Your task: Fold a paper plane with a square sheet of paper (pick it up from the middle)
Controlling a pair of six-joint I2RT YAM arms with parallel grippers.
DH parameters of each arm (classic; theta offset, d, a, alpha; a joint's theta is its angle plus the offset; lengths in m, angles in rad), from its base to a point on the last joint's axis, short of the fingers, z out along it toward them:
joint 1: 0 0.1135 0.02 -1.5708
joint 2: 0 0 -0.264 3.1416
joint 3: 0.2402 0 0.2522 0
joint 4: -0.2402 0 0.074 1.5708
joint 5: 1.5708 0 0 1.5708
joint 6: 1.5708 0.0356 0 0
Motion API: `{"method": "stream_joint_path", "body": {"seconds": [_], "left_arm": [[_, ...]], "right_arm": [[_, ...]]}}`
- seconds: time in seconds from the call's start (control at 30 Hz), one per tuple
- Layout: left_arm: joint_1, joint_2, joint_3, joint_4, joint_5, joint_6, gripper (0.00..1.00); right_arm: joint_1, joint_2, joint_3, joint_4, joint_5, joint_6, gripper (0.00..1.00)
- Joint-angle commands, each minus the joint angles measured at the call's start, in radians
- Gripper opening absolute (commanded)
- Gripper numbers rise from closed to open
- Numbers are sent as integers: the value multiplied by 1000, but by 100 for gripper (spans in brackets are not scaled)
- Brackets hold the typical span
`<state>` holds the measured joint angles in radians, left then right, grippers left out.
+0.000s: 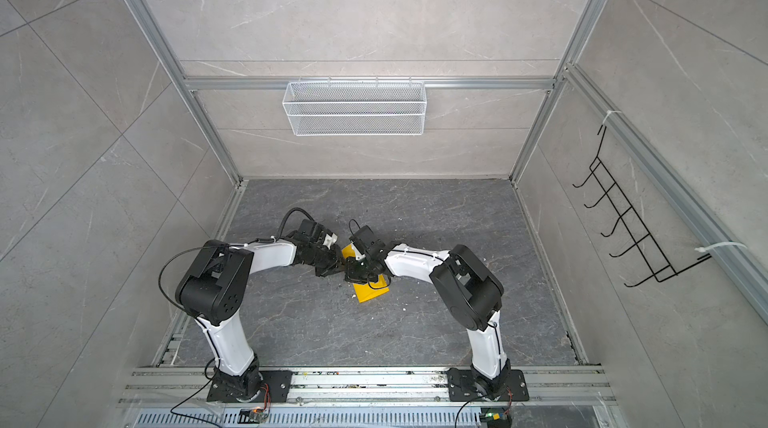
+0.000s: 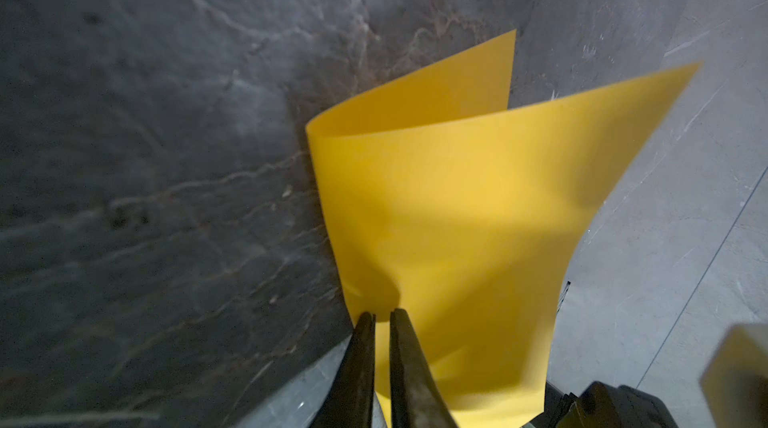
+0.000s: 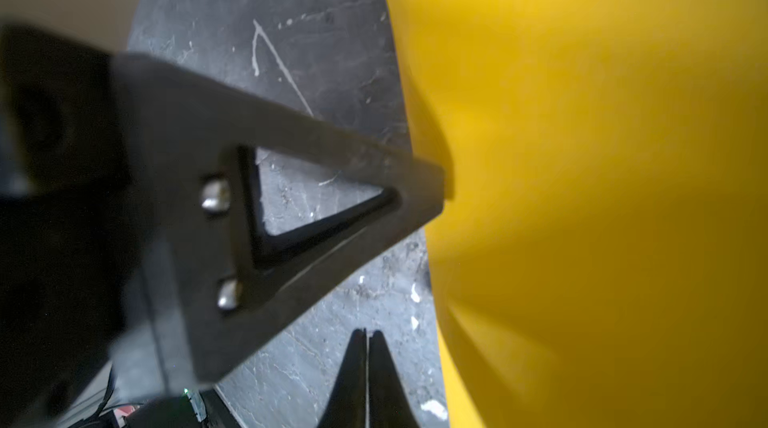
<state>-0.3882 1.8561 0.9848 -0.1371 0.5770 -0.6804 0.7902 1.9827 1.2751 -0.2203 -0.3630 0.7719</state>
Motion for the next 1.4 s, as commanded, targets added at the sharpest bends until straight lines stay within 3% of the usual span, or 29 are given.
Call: {"method": "stream_joint_path", "body": {"seconds": [0.0,0.37,0.67,1.0,1.37], "left_arm": [[-1,23,31,-29,-6,27,14],[-2,23,43,-43,-14,27,14],[-2,-9,50,-50,-10,29,14],[-1,20,57,-52,-10,26,14],[-6,-8,53,-32,15,22,14]], "right_arm": [[-8,41,44,-54,4,5,9],[-18,64,31,-68,13,0,9],[-31,-7,-27,54,-41,-11,10],[-43,19,-20,-20,24,-20,10],[-45,54,-2,-48,-5,-48,10]]}}
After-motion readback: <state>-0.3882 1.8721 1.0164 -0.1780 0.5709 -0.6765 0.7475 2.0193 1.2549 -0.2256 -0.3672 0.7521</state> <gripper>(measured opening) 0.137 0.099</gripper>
